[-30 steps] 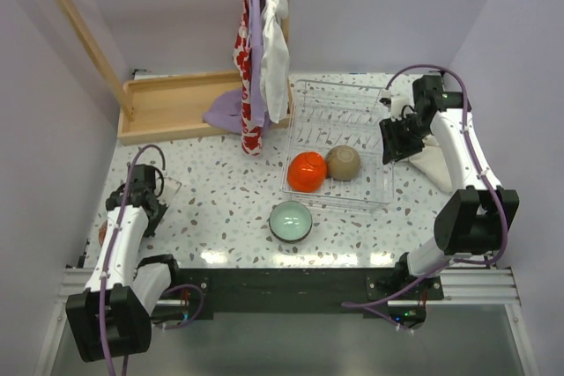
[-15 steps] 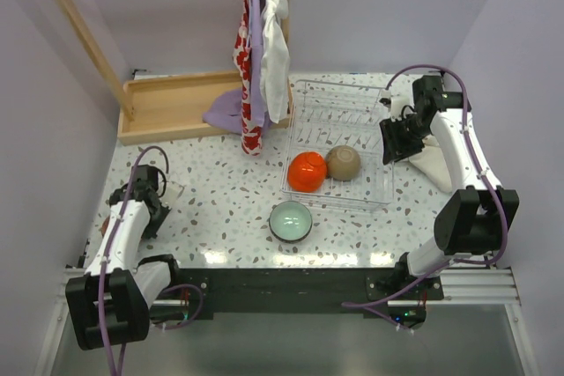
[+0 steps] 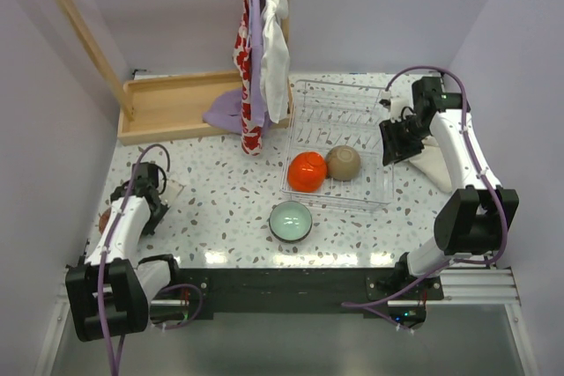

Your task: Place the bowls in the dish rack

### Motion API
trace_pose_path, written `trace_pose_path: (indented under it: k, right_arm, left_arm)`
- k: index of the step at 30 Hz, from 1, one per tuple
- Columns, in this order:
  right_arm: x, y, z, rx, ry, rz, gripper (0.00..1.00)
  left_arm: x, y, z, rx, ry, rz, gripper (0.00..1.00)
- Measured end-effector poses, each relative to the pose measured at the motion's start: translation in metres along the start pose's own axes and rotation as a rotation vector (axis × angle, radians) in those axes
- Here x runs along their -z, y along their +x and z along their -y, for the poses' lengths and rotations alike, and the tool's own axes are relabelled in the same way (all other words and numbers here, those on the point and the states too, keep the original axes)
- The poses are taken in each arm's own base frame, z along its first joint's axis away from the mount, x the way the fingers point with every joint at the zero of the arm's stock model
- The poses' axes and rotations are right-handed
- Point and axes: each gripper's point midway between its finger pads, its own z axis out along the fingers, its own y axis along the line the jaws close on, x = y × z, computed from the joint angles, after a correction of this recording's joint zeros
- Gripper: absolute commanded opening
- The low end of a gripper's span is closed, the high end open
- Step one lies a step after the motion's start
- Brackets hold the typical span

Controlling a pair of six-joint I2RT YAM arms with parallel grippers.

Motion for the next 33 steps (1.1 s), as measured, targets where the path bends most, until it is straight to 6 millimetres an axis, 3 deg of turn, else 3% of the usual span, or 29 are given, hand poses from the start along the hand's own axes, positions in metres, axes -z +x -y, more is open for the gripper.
trace_pose_path:
  k: [8,16,24,26,27,30,33]
  right_arm:
    - [-0.001,0.001,0.000,-0.001,0.000,-0.003,0.39]
    - [-0.001,0.001,0.002,-0.001,0.011,-0.003,0.35]
    - [0.002,0.008,0.005,0.004,0.032,-0.034,0.32]
    - [0.004,0.011,0.005,0.004,0.033,-0.042,0.26]
    - [0.007,0.012,0.004,0.005,0.033,-0.038,0.19]
    - [0.020,0.014,0.002,-0.011,0.037,0.010,0.00]
    - [0.037,0.014,0.003,-0.058,0.035,0.081,0.00]
  left_arm:
    - [0.011,-0.010,-0.008,-0.022,0.000,0.047,0.00]
    - [0.072,-0.060,-0.002,-0.171,0.167,0.322,0.00]
    - [0.101,-0.061,0.080,-0.574,0.454,0.409,0.00]
    - [0.108,-0.063,0.097,-0.648,0.517,0.431,0.00]
    - [0.113,-0.064,0.105,-0.677,0.549,0.439,0.00]
    - [0.132,-0.081,0.121,-0.759,0.604,0.475,0.00]
    - [0.163,-0.110,0.137,-0.856,0.619,0.545,0.00]
